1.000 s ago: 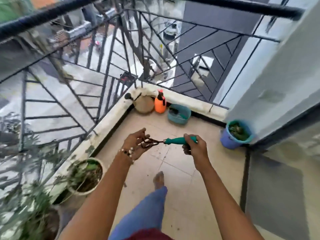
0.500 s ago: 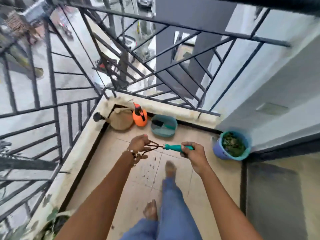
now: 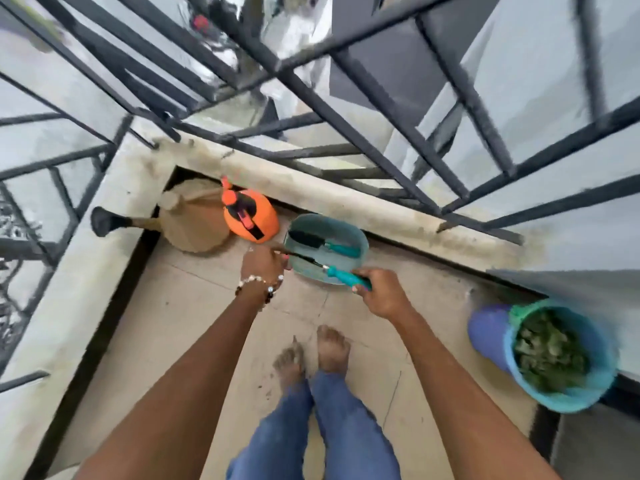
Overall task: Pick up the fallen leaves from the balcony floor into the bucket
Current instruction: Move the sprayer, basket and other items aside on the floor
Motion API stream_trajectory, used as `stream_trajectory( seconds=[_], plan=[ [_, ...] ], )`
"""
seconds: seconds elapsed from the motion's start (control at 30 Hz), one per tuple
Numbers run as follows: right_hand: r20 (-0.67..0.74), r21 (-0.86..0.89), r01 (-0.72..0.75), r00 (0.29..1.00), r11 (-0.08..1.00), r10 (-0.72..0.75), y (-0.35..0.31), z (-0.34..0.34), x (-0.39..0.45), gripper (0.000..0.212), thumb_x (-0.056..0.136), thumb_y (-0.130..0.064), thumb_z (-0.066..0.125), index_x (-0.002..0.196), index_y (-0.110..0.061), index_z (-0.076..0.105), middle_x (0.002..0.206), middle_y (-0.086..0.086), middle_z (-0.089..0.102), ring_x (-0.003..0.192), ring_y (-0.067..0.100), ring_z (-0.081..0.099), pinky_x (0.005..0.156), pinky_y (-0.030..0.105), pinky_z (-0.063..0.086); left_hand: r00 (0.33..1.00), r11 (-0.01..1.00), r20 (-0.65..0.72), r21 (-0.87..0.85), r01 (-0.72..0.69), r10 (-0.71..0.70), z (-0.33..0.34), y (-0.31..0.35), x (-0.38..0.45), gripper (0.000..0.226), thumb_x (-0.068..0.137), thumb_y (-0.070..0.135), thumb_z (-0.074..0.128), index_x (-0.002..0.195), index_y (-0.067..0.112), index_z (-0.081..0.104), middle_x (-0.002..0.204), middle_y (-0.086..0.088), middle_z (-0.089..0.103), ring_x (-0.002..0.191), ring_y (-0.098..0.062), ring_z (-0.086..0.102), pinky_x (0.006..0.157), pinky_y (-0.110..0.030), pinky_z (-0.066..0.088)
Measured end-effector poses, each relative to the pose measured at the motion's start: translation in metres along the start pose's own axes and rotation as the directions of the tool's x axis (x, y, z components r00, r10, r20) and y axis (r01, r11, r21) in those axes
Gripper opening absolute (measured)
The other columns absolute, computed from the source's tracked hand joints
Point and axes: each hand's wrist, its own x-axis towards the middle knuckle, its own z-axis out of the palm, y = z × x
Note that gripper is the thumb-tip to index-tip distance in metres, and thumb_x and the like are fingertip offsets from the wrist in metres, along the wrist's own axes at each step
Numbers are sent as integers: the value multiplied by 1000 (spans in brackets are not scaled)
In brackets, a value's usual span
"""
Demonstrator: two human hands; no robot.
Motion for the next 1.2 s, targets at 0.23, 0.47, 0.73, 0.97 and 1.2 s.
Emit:
stream_trajectory(
  seconds=[0.23,0.47,0.73,0.97,1.2],
  plan=[
    [-10,-324,16,1000,946,-20,53,97,175,37,90,-15,59,127,-14,56,121,10,62,115,28,55,92,37,45,982,978,-186,207,5,35,95,-50,132,18,90,7,58,101,13,71,104,-16,68,101,-36,62,85,-39,49],
    [-27,-536,17,999,844,-37,77,162,253,46,97,-11,48,142,-11,37,129,13,55,118,30,52,94,42,46,905,940,-367,331,-87,213,152,-115,185,18,83,-1,60,99,5,68,114,-19,54,104,-38,50,84,-45,48],
    [-2,-543,84,995,835,-102,77,171,257,53,92,-11,59,140,-11,37,136,14,49,123,30,49,100,41,45,929,933,-316,352,-75,194,160,-118,186,32,84,1,58,115,10,65,112,-16,54,97,-37,55,81,-47,49],
    [-47,-374,70,994,925,-94,26,107,181,35,94,-13,57,129,-10,53,119,12,59,107,30,56,85,41,49,974,972,-196,223,-71,116,94,-83,110,32,90,8,54,121,13,61,117,-12,57,101,-30,59,84,-41,48],
    [-66,-225,97,991,970,-114,-96,21,31,28,92,-14,58,119,-13,61,115,10,66,103,28,61,79,38,50,963,998,-270,-45,-35,22,-30,-39,-46,26,87,7,52,105,14,70,100,-11,71,94,-30,63,82,-36,48]
  ],
)
